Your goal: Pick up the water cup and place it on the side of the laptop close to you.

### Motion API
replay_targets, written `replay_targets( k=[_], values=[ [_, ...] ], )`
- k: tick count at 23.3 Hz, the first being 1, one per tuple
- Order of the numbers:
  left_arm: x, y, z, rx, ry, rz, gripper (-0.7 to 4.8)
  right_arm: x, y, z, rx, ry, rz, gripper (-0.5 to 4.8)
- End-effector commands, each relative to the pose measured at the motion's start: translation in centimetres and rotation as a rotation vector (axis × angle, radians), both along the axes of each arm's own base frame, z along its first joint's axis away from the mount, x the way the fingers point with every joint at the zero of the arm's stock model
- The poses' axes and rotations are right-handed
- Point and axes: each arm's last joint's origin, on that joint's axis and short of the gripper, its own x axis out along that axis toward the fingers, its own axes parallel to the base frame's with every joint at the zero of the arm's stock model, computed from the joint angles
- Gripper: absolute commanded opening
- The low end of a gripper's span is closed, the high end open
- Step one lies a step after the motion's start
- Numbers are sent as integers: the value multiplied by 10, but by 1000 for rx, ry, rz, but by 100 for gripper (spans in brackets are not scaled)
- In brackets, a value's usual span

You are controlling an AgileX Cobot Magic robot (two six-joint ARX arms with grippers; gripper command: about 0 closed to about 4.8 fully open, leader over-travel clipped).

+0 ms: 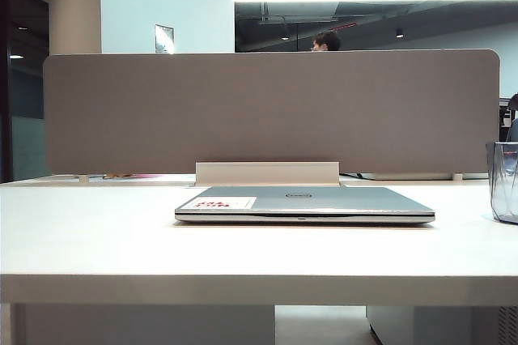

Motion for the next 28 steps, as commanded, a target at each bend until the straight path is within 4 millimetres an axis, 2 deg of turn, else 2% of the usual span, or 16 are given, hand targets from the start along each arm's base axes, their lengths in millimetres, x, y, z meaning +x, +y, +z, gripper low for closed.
replay_targets(
  k=[1,4,15,22,28],
  values=[
    [0,0,2,-4,-9,-7,-6,11,-1,-7,-19,-70,14,174],
    [0,0,2,-4,-10,-7,-6,15,-2,-12,-23,-86,15,214],
    [0,0,2,-4,-9,-7,-6,34,-6,-22,-32,-145,26,213],
    [0,0,2,-4,-9,-6,-6,55,-10,-12,-46,-199,24,212],
    [0,0,2,-4,-9,-7,-6,71,-14,-11,-50,-208,16,211]
  ],
)
